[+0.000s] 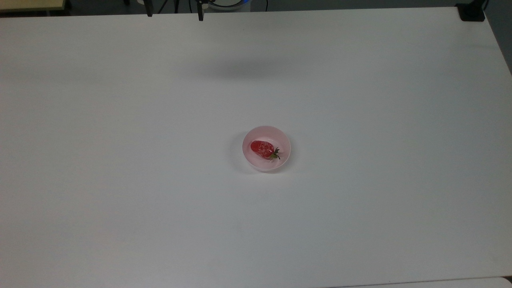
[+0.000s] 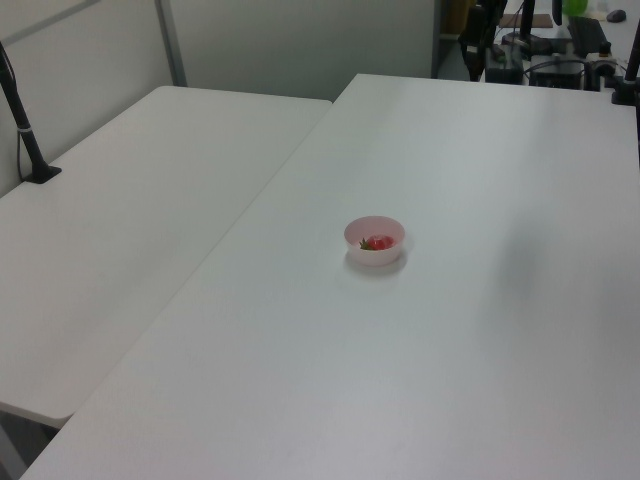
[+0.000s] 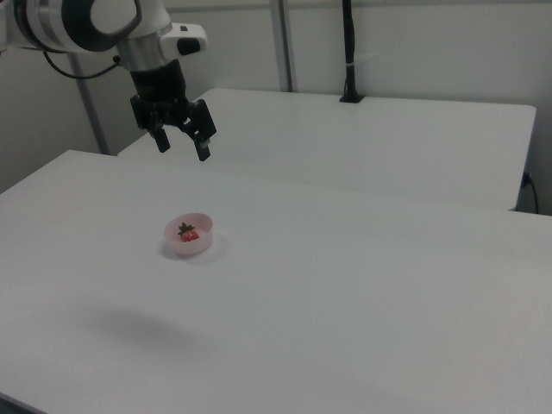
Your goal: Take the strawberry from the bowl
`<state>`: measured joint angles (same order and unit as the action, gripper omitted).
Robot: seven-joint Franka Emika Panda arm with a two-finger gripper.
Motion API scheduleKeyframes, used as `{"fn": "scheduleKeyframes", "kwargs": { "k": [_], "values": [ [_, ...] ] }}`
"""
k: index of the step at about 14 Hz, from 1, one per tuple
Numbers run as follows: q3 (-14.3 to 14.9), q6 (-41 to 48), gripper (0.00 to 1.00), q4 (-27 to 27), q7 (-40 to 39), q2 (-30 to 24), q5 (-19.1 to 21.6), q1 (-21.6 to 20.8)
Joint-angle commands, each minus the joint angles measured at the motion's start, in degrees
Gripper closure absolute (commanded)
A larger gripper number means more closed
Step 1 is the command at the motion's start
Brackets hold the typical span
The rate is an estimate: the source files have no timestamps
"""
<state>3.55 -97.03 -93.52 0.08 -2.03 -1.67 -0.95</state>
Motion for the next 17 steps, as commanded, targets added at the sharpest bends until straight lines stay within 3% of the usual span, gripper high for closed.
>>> {"fn": "scheduleKeyframes", "kwargs": {
  "k": [1, 13, 17],
  "values": [
    [0.8, 1.7, 0.00, -0.3, -0.6, -0.7, 0.9, -1.3],
    [0.7, 1.8, 0.00, -0.3, -0.4, -0.4, 1.0, -1.3],
    [0.8, 1.1, 0.00, -0.4, 2.4, 2.3, 4.2, -1.5]
  ]
}}
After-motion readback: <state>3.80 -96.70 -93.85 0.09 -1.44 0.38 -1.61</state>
